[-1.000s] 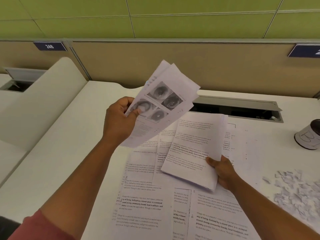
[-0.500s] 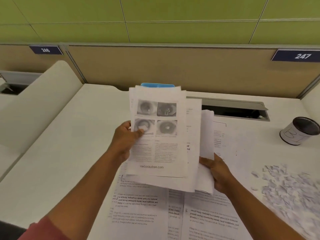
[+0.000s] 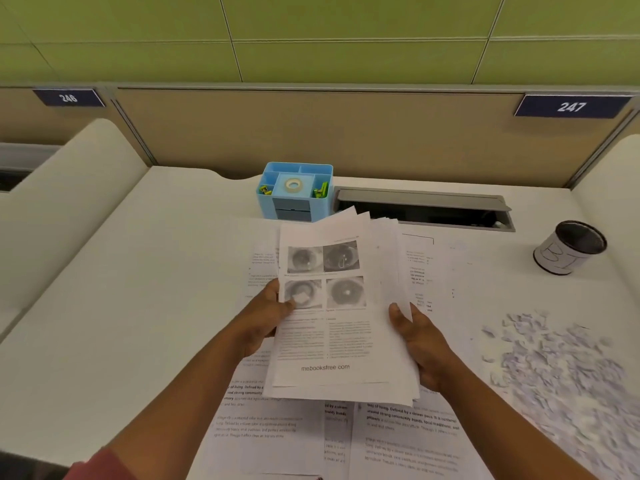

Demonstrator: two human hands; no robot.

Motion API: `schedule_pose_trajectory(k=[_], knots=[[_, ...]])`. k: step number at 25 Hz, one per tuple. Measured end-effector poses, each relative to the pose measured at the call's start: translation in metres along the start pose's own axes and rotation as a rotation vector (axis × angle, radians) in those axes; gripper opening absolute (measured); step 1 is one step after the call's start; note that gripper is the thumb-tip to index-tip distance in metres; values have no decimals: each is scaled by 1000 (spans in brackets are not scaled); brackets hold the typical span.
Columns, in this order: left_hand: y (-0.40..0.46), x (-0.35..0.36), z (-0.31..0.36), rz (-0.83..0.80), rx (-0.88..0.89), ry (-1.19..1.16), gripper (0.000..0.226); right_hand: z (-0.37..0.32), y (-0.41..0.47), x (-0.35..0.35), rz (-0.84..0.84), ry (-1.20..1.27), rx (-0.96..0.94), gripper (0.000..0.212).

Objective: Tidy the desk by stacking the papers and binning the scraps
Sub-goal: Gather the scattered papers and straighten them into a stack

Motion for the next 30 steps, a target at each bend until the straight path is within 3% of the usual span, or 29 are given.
schedule_pose_trajectory(k=[4,7,13,18,23,25,30], knots=[[-3,2,-8,42,-12,-157,35,0,-4,-2,35,5,15,40],[-2,-2,-10,162,6,-299,38,0,-10,2,-2,-19,37,35],[-4,0,-15,256,23,-259,33,4,-17,6,-23,-74,48,42],[-6,-6,-31,334,-60,-407,21,4,-24,-2,22,19,53,39],[-11,-3,-30,424,54,-318,26,8,-28,-3,14,30,50,33],[-14,-5,-27,476,94,-297,18,7,-29,-4,29,35,40,31],[-13,-3,-22,385,145,-183,22,8,-29,-6,21,46,40,34]])
Point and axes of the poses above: each hand's wrist, its own y-axis towards the middle knuckle, its own x-axis out of the palm, z = x × y, the point moved 5 cm from there along y, towards the middle knuckle, and after that the axes turned 12 degrees about y, right-handed, at the moved point
